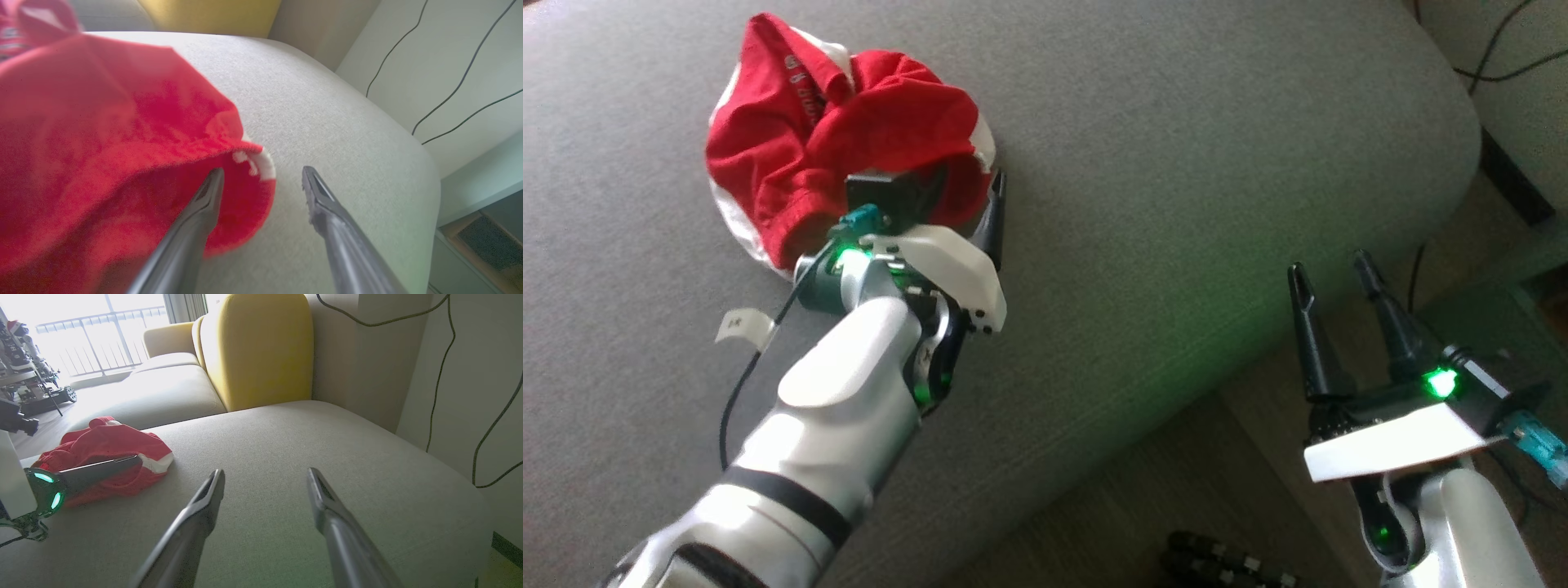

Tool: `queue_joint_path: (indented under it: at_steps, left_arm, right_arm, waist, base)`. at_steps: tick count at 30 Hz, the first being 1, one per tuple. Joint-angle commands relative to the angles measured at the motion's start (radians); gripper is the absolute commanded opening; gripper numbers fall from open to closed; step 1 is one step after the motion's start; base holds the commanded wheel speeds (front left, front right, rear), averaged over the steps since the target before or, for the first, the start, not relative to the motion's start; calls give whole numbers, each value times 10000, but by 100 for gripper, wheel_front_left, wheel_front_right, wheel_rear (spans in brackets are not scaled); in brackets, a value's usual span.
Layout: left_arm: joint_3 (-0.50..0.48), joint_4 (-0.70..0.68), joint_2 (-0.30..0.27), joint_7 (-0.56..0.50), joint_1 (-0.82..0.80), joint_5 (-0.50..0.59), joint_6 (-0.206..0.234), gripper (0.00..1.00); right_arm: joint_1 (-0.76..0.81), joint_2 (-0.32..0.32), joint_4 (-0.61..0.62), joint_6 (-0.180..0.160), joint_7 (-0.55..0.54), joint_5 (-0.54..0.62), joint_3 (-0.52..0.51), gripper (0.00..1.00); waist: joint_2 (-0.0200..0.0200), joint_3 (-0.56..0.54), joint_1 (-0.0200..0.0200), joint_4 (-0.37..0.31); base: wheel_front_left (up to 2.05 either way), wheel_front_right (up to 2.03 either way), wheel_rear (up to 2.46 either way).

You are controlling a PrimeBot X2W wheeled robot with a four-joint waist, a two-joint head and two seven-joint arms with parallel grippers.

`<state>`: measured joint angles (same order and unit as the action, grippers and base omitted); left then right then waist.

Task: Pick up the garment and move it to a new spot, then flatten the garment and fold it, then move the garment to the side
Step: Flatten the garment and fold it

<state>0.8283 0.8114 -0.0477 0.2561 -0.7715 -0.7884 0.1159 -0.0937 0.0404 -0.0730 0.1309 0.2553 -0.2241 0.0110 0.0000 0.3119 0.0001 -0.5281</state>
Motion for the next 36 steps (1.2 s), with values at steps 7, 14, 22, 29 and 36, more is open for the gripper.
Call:
queue_joint_path:
  at_steps: [7, 14, 22, 29, 36]
  left_arm:
    - [518, 545, -26, 47, -1019, -547, 369, 100]
    - [418, 532, -26, 54, -1470, -504, 708, 63]
    - [-2, 462, -26, 55, -1400, 166, 325, 0]
    - [-476, -223, -26, 56, -1370, -220, -873, 0]
    - [-379, -1330, -26, -567, -2552, -1184, -1899, 0]
  right_arm:
    - [-216, 98, 260, -2, 65, -255, 401, 100]
    - [-248, 98, 333, -2, 65, -400, 365, 100]
    - [-195, 98, 304, -2, 65, -496, 108, 100]
    - [-171, 98, 275, -2, 65, -422, -29, 100]
    - [14, 98, 311, -2, 65, -204, -280, 100]
  waist:
    - [0, 179, -1, -381]
    - [0, 254, -1, -508]
    - [0, 132, -1, -475]
    - [0, -496, -1, -165]
    - [0, -1300, -1, 418]
  base:
    - [0, 0, 0]
    - [0, 0, 0]
    - [0, 0, 0]
    - [0, 0, 0]
    - [0, 0, 0]
